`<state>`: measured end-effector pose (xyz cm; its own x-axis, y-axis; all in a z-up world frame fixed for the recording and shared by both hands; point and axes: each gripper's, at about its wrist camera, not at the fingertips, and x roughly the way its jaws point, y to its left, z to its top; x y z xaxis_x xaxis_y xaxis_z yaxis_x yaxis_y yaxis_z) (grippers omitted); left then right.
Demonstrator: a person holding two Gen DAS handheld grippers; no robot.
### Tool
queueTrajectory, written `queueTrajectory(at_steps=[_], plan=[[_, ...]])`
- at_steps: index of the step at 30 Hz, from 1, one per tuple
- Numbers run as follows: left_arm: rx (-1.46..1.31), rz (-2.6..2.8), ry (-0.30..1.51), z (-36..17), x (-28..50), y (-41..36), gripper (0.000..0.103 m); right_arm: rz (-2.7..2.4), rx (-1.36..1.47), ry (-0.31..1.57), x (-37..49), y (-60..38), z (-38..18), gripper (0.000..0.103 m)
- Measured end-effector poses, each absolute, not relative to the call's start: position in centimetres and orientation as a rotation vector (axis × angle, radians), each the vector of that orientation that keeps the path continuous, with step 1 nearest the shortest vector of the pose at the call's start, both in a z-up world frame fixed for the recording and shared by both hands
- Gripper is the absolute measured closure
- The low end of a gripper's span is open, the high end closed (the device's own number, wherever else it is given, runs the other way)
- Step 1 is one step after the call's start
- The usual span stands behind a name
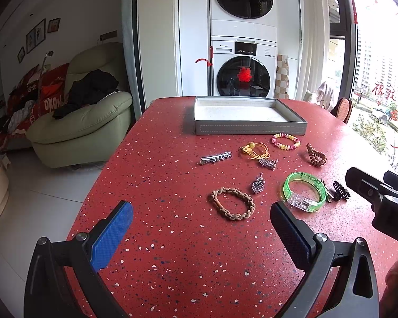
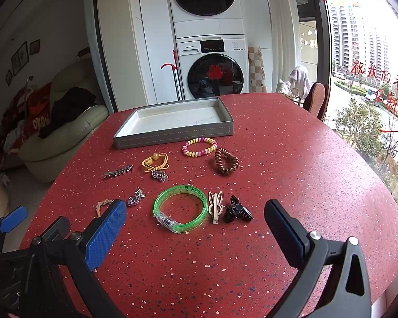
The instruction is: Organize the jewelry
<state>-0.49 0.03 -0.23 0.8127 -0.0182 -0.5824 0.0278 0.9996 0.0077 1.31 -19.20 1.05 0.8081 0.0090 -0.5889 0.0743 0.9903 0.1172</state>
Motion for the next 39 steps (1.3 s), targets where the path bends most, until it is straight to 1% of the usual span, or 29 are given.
queueTrajectory(at_steps=[39], plan=[[0.0, -0.015, 0.633, -0.29, -0.39, 0.45, 0.0, -0.042, 0.128, 0.606, 1.03, -19.18, 1.31, 0.0]])
